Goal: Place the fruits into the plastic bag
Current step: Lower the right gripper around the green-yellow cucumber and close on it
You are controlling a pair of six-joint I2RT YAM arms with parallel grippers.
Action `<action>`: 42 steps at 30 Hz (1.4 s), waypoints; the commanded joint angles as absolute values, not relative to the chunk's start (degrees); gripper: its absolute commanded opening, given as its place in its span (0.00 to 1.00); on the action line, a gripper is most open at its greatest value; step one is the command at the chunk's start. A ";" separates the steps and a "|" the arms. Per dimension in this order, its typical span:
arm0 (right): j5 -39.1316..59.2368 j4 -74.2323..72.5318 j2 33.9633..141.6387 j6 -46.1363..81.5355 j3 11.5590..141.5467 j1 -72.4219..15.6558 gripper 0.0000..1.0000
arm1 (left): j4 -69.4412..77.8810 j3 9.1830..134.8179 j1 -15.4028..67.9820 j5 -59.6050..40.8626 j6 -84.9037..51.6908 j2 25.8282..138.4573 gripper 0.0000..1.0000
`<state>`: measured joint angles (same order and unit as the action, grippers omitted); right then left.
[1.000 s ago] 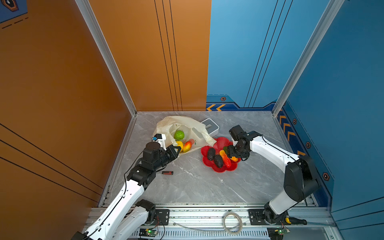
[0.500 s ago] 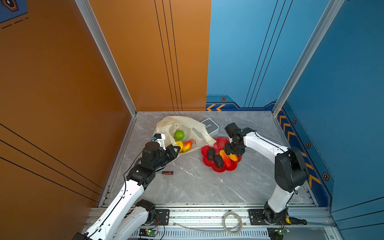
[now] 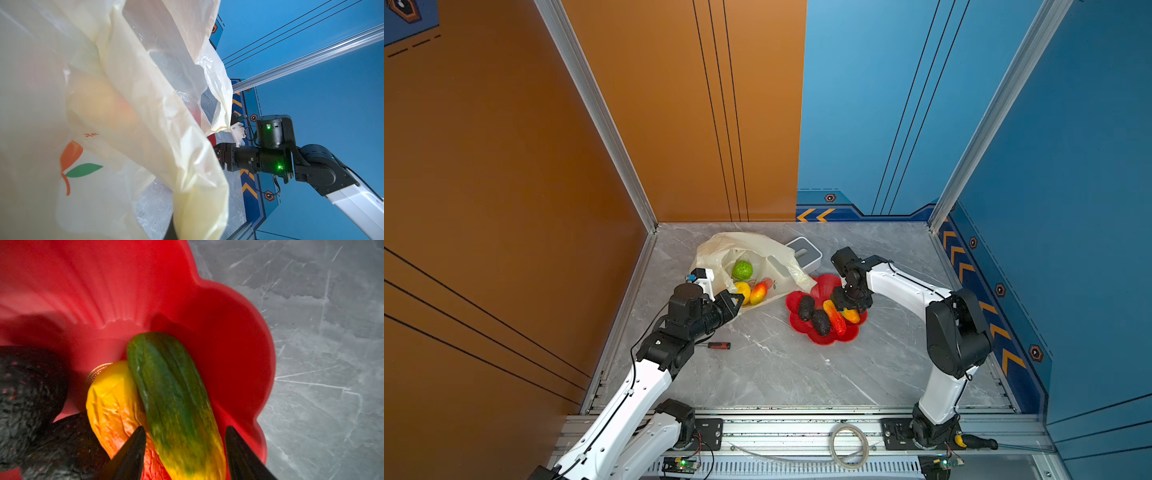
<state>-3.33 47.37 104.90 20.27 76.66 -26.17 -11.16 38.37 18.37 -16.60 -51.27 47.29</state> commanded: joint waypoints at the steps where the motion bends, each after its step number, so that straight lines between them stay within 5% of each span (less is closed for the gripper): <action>1: -4.87 47.62 106.15 19.08 78.13 -26.56 0.59 | -11.70 39.43 17.84 -17.61 -50.45 46.56 0.00; 5: -4.78 47.54 106.52 19.16 78.40 -26.72 0.59 | -11.66 39.31 17.84 -17.72 -50.53 46.58 0.00; 13: -4.35 47.55 106.01 19.25 78.16 -26.86 0.38 | -11.44 39.16 17.84 -17.68 -50.69 46.43 0.00; 29: -4.03 47.49 97.15 20.83 77.97 -26.46 0.27 | -11.28 39.03 17.93 -17.61 -50.98 46.49 0.00; 35: -2.21 48.33 97.98 19.08 77.71 -25.49 0.47 | -11.33 38.89 18.02 -17.69 -51.06 46.33 0.00; 42: -1.74 48.67 103.01 17.16 78.20 -25.49 0.56 | -11.28 38.70 17.94 -17.55 -51.06 46.11 0.00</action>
<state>-2.28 47.40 100.71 18.37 77.32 -25.65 -11.14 38.37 18.37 -16.75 -51.31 46.87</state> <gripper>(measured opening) 0.557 0.045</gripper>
